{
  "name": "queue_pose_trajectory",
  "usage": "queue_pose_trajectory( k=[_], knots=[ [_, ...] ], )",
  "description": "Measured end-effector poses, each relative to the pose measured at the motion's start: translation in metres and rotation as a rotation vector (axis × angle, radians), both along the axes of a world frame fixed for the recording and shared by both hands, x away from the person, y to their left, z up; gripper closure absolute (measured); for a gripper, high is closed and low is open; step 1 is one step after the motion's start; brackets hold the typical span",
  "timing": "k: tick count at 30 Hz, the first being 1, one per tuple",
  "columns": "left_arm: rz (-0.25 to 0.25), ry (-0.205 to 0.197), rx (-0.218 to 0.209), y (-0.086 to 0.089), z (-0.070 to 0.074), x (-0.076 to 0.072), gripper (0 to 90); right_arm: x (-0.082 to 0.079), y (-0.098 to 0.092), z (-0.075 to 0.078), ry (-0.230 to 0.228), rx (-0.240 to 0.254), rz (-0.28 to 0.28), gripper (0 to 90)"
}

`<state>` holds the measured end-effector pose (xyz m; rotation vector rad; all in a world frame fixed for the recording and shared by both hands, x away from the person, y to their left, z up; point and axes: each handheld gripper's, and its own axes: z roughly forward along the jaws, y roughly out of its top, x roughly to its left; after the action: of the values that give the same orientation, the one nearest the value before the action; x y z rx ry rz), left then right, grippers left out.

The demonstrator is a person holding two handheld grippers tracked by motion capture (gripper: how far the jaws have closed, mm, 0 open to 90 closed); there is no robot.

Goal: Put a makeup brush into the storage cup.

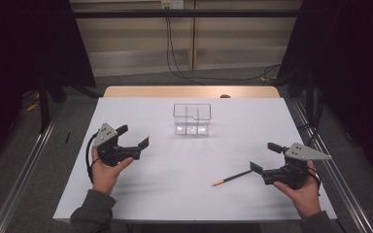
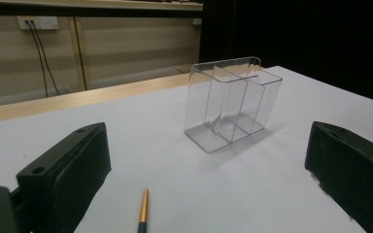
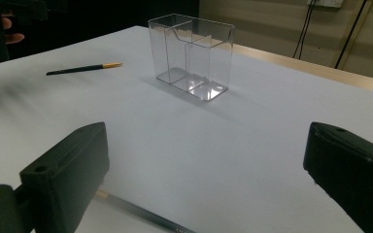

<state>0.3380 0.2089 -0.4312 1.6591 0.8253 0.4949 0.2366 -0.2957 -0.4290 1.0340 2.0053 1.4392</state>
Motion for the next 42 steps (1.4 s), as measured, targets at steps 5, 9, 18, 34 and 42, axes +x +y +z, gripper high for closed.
queue_pose_trajectory(
  k=[5, 9, 18, 34, 42],
  knots=[
    [0.014, 0.016, -0.004, 0.000, -0.001, 0.006, 2.3, 0.003, 0.002, 0.000, -0.003, 0.001, 0.008, 2.1],
    [0.015, 0.023, -0.006, 0.001, -0.002, 0.011, 2.4, 0.006, 0.005, -0.001, 0.002, 0.002, 0.014, 2.1],
    [0.034, 0.040, 0.002, -0.001, -0.004, 0.021, 2.7, 0.007, 0.008, -0.001, -0.004, -0.002, 0.031, 2.0],
    [0.070, 0.039, -0.035, -0.003, -0.011, 0.038, 3.6, 0.013, 0.012, -0.003, 0.000, -0.001, 0.047, 2.1],
    [0.090, 0.022, -0.044, -0.004, -0.011, 0.043, 3.9, 0.015, 0.012, -0.002, -0.005, 0.003, 0.050, 2.1]
  ],
)
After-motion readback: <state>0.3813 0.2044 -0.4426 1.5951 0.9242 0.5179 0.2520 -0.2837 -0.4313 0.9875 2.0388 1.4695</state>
